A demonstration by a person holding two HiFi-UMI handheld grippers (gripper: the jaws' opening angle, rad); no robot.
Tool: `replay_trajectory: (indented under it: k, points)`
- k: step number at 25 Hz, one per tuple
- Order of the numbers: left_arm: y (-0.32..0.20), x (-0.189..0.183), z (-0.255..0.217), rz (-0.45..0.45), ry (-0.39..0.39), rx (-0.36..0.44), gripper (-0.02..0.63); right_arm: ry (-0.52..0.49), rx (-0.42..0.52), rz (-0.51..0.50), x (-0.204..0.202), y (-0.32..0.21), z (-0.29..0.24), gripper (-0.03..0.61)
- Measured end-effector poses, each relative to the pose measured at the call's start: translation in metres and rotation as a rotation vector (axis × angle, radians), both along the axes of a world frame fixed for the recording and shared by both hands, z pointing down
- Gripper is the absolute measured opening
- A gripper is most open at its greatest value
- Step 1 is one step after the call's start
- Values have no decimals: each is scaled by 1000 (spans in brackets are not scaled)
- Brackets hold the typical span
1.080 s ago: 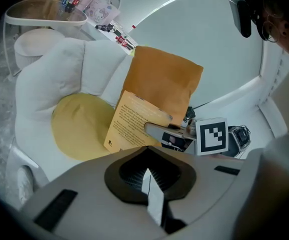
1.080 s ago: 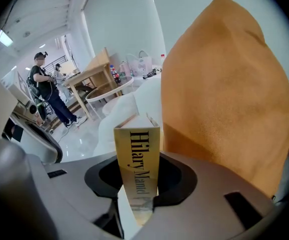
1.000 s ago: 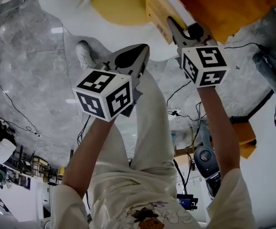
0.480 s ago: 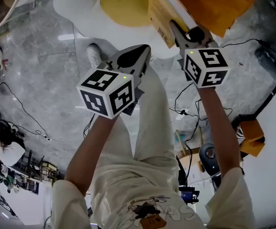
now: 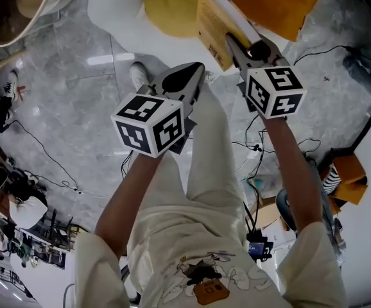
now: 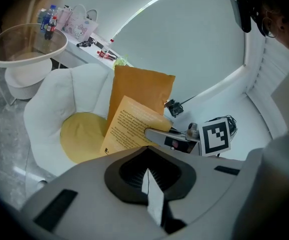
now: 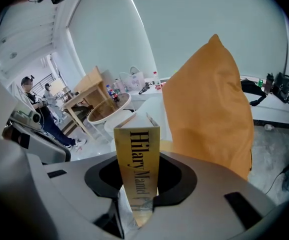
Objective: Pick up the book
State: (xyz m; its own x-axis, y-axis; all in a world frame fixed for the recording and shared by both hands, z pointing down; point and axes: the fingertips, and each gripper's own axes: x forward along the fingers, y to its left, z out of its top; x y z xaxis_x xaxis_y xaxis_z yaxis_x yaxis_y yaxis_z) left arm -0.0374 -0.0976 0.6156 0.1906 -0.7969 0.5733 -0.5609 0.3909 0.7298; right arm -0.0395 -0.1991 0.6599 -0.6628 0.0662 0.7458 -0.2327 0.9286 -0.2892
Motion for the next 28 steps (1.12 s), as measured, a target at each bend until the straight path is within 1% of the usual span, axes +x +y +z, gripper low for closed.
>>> replay_trajectory:
  k: [4,8,11,18,24,28]
  points:
    - [14,4,-25,2,2,4,6,-8,-13,-5,4,17,-31,154]
    - [26,8,-53,7,-1,22,6,-25,-60,2,11,33,-59,153]
    - [33,7,-79,5,-9,40,6,-25,-63,5,17,44,-83,154]
    - [55,-15,-122,-12,-22,70,6,-26,-64,25,5,69,-124,154]
    - [75,-23,-155,-5,-41,97,6,-53,-60,43,-3,89,-162,155]
    - [90,-31,-172,-22,-48,111,6,-76,-62,54,-4,103,-182,154]
